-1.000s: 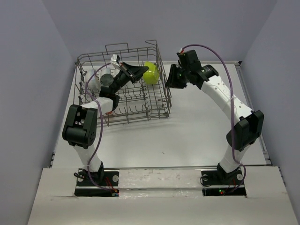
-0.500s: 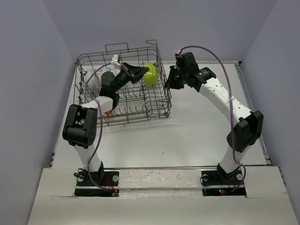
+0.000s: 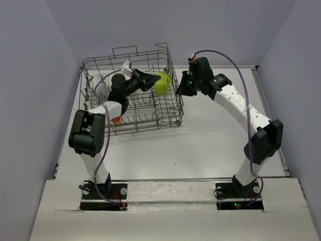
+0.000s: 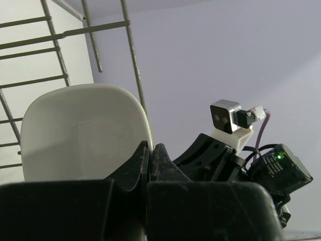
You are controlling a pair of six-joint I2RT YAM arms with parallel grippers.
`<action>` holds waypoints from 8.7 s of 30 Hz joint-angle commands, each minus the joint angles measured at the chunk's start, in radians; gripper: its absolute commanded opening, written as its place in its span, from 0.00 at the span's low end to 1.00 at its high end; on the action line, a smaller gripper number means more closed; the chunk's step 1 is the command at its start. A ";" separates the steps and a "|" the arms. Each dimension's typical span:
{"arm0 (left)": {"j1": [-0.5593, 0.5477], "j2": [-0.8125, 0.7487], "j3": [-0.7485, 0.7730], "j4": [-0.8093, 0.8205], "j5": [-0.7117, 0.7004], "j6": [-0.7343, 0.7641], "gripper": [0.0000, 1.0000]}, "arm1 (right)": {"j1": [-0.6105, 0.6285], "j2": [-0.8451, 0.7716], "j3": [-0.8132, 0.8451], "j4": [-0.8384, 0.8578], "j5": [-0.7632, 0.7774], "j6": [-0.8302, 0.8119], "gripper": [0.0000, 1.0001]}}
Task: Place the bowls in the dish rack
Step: Place the upside down bowl on the dish rack.
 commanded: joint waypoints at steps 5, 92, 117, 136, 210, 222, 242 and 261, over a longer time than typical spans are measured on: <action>0.003 0.004 0.052 -0.016 0.003 0.032 0.00 | 0.013 -0.066 -0.010 -0.034 0.017 -0.026 0.01; -0.026 0.152 0.048 -0.258 -0.105 0.308 0.00 | 0.013 -0.047 -0.036 -0.009 0.034 -0.025 0.01; 0.013 0.075 0.054 -0.505 -0.258 0.510 0.00 | 0.013 -0.034 -0.042 0.003 0.031 -0.021 0.01; 0.016 0.049 0.131 -0.668 -0.312 0.622 0.00 | -0.008 -0.084 -0.114 0.009 0.148 0.031 0.01; 0.031 0.014 0.310 -1.154 -0.557 0.941 0.18 | -0.086 -0.110 -0.196 0.058 0.111 0.069 0.01; 0.031 0.015 0.330 -1.221 -0.603 0.981 0.21 | -0.086 -0.112 -0.199 0.063 0.103 0.072 0.01; 0.031 0.026 0.342 -1.283 -0.645 1.029 0.24 | -0.086 -0.109 -0.193 0.069 0.089 0.071 0.01; 0.030 0.043 0.345 -1.323 -0.665 1.061 0.27 | -0.086 -0.109 -0.194 0.075 0.080 0.072 0.01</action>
